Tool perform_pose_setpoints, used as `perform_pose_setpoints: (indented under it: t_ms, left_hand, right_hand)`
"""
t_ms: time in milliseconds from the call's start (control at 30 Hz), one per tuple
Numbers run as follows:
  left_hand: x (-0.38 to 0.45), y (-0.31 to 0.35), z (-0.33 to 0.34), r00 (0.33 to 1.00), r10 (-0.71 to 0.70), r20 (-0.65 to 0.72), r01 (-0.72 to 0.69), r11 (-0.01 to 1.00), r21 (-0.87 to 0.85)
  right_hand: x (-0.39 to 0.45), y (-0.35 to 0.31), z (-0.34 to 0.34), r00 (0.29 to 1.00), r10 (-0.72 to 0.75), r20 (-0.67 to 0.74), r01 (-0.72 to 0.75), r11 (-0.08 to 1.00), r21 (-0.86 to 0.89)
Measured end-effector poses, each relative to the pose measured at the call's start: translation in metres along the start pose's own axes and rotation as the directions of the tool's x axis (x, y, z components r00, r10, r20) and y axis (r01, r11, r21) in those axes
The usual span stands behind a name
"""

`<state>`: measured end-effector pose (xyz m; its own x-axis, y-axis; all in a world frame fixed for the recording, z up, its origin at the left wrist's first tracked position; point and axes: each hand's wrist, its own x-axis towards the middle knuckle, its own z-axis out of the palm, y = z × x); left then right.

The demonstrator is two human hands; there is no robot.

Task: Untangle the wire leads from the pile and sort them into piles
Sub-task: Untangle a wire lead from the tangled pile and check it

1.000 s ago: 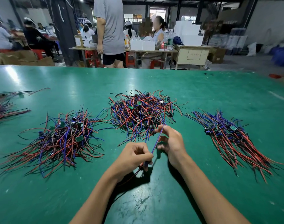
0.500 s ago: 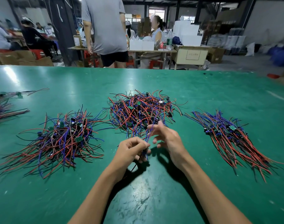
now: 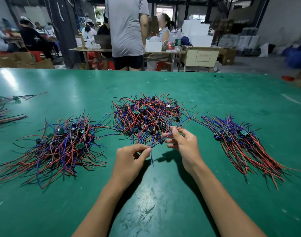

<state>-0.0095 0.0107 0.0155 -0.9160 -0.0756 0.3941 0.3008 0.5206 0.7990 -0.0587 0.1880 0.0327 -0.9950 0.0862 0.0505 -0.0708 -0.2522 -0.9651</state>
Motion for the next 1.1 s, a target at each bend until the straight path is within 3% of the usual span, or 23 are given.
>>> perform_pose_setpoints:
  t_ms: [133,367,667,767,867,967,1033,1100]
  left_hand:
    - [0.000,-0.004,0.004,0.991,0.102,-0.090,-0.091,0.989,0.117]
    - [-0.002,-0.004,0.005,0.990,0.112,-0.091,-0.094,0.980,0.174]
    - [-0.002,-0.005,0.005,0.986,0.135,-0.094,-0.120,0.981,0.152]
    - [-0.003,-0.006,0.005,0.993,0.092,-0.071,-0.082,0.988,0.130]
    - [-0.004,-0.008,0.005,0.997,0.074,-0.027,-0.072,0.993,0.094]
    - [-0.004,-0.009,0.005,0.997,0.067,-0.039,-0.064,0.996,0.069]
    - [-0.002,-0.009,0.005,0.997,0.036,-0.069,-0.033,0.998,0.053]
    - [-0.001,-0.010,0.006,0.995,-0.001,-0.103,0.005,0.999,0.038]
  right_hand:
    - [0.001,-0.003,0.000,1.000,0.017,-0.009,-0.016,0.998,0.067]
    - [-0.001,-0.007,0.000,0.991,0.122,-0.064,-0.102,0.963,0.250]
    - [0.001,-0.004,-0.003,0.986,0.158,-0.061,-0.144,0.971,0.193]
    - [0.000,-0.006,0.001,0.984,0.074,-0.162,-0.051,0.989,0.140]
    - [0.004,-0.018,0.000,0.943,-0.145,-0.301,0.153,0.988,0.003]
    - [0.026,-0.045,-0.012,0.852,-0.352,-0.387,0.271,0.930,-0.248]
    - [0.050,-0.069,-0.029,0.780,-0.485,-0.395,0.252,0.821,-0.512]
    - [0.074,-0.088,-0.053,0.765,-0.551,-0.335,0.128,0.638,-0.759]
